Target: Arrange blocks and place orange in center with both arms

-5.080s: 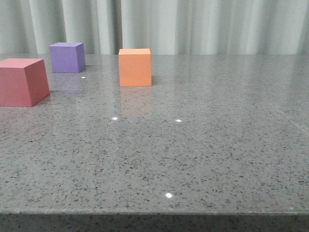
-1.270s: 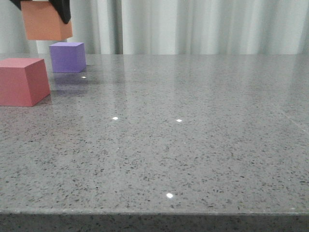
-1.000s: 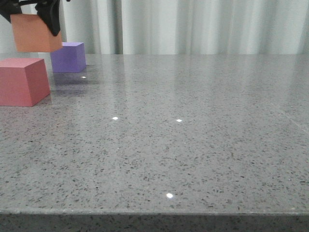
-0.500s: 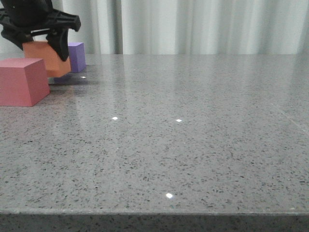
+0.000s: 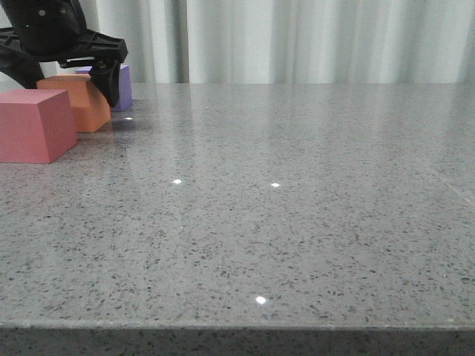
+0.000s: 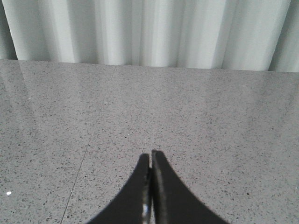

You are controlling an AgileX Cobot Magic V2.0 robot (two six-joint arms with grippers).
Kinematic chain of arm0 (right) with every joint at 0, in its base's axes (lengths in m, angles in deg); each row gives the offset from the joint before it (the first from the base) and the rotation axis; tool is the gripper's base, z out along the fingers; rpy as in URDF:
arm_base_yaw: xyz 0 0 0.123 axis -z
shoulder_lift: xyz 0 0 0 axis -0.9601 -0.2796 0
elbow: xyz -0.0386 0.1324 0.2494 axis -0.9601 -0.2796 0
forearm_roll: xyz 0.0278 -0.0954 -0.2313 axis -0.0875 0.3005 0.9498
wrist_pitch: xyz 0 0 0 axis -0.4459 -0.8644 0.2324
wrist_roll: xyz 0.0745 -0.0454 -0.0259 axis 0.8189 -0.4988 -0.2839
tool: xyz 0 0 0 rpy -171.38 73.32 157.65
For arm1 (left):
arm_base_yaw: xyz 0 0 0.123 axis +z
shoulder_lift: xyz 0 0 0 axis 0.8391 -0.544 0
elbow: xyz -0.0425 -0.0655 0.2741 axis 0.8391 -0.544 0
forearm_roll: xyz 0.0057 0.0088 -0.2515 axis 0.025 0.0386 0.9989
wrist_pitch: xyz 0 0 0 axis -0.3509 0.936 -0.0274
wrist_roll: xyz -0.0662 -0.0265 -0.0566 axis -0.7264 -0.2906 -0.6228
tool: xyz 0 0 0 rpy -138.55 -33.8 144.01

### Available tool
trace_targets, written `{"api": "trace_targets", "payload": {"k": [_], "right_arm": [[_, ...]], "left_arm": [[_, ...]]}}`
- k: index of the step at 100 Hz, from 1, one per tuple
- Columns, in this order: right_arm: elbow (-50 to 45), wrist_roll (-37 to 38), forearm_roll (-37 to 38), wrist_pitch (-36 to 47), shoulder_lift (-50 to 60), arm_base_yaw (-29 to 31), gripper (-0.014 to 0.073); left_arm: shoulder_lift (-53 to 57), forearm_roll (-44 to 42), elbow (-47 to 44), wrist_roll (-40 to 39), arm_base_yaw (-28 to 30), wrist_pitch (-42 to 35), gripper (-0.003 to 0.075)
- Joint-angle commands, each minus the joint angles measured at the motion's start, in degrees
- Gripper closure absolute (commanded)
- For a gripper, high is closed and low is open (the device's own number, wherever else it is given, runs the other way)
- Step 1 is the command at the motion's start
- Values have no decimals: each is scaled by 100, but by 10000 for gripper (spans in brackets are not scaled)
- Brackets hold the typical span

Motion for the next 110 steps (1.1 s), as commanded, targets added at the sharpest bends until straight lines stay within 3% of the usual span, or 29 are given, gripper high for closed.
{"api": "trace_targets", "payload": {"k": [1,27,39,56,81,110], "right_arm": [[139,-33,44,455,9,37,660],[139,-33,44,455,9,37,660],[139,-33,44,455,9,37,660],[139,-33,44,455,9,37,660],[139,-33,44,455,9,37,660],[139,-33,44,455,9,37,660]], "left_arm": [[593,-51,155,0,7,-319,29],[1686,-61,131,0,159,-541,29],[2306,-75,-345,0,400,-848,29],[3406,5,-1656,-46,727,-1408,29],[5233,120,-3758,-46,729,-2388,29],[7295,-49,-5560,-46,729,-2719,57]]}}
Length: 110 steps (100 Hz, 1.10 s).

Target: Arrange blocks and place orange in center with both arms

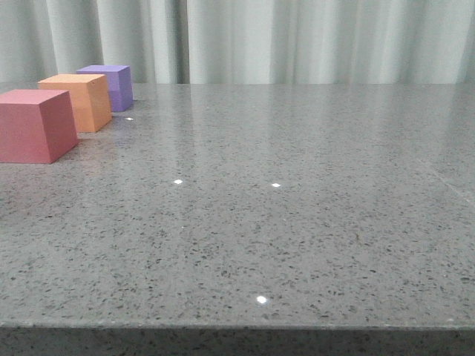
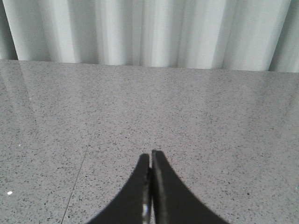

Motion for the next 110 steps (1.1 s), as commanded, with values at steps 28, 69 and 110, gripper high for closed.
{"api": "trace_targets", "payload": {"k": [28,69,110], "right_arm": [[139,-33,44,455,9,37,660],[139,-33,44,455,9,37,660],[139,-33,44,455,9,37,660]], "left_arm": [[1618,-58,-848,-46,4,-513,542],[1670,-62,-848,-46,4,-499,739],[1698,-257,-976,-46,4,-935,739]]}}
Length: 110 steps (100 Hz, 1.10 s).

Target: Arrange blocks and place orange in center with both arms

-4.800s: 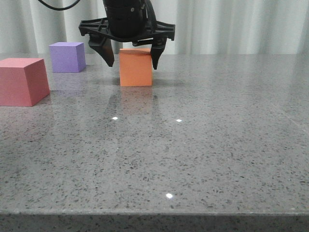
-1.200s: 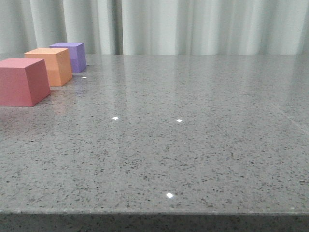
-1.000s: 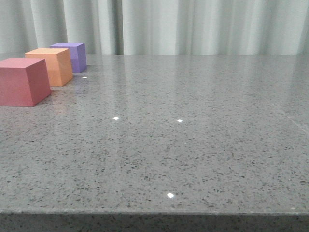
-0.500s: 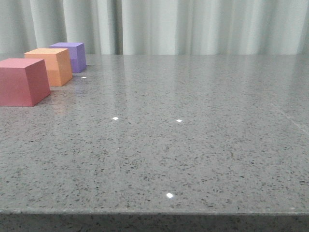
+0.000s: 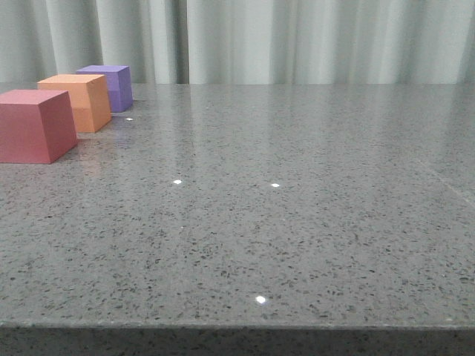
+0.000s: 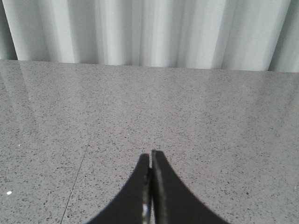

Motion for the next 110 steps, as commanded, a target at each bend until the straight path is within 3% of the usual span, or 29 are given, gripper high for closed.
{"api": "trace_targets", "payload": {"k": [1,19,45,68,110], "right_arm": [[139,-33,44,455,9,37,660],[139,-33,44,455,9,37,660],[139,-33,44,455,9,37,660],[139,-33,44,455,9,37,660],[139,-33,44,455,9,37,660]], "left_arm": [[10,-98,20,-46,4,-794,739],[463,-99,-725,-46,83,-1830,739],[1380,284,-1990,-46,706,-1869,739],[2167,482,-2747,-46,734,-1877,739],[2482,339,-3031,-46,734,-2128,739]]}}
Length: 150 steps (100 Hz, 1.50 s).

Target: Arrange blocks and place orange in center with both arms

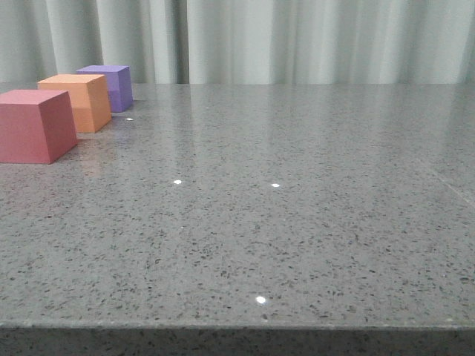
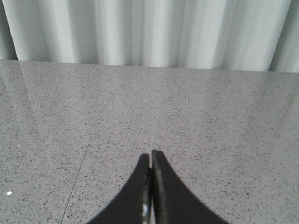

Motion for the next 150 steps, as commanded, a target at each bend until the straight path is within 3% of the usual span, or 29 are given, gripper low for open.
{"api": "trace_targets", "payload": {"k": [1,96,116,150], "right_arm": [[139,-33,44,455,9,37,660],[-12,-33,44,464,107,37,660],[-643,-33,-506,849,957,20,660],[-2207,-33,-506,1913,2545,20,660]], "left_arm": [[105,-26,-245,-46,13,-518,739],[105,-26,-245,-46,13,-518,739],[105,-26,-245,-46,13,-518,739],[105,-26,-245,-46,13,-518,739]]}}
